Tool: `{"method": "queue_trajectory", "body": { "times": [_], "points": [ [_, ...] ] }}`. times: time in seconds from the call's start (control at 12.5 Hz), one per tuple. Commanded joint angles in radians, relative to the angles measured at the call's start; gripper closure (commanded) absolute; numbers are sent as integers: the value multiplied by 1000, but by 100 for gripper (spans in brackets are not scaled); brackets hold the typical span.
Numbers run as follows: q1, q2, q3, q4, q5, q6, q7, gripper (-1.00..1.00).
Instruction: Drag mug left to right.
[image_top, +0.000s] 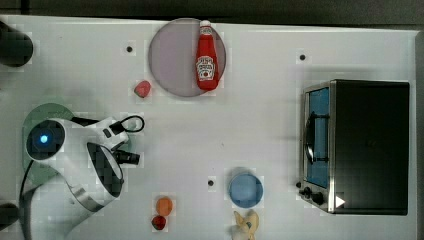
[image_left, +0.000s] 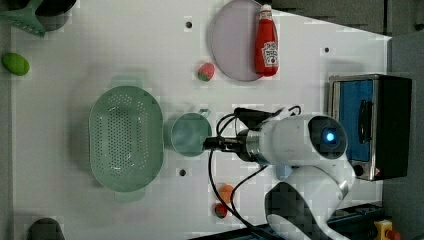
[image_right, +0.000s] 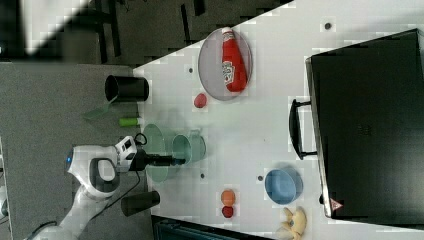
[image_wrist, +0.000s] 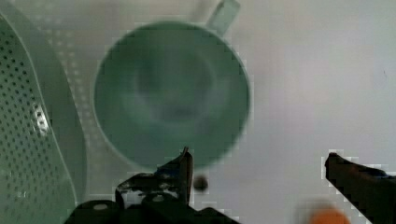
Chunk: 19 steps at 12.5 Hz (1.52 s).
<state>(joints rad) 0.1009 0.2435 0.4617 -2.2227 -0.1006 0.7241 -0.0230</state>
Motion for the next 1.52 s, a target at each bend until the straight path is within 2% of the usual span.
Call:
{"method": "queue_trajectory", "body": {
  "times": [0.08, 0.48, 0.56, 1.04, 1.12, 1.52],
  "points": [
    [-29, 50, -23, -49, -77, 151, 47, -100],
    [-29, 172, -31, -57, -186, 302, 47, -100],
    [-29, 186, -36, -57, -204, 320, 47, -92],
    [-40, 193, -45, -61, -218, 327, 47, 51],
    [-48, 190, -45, -63, -218, 328, 47, 65],
    [-106, 181, -45, -85, -218, 350, 13, 65]
  ]
}}
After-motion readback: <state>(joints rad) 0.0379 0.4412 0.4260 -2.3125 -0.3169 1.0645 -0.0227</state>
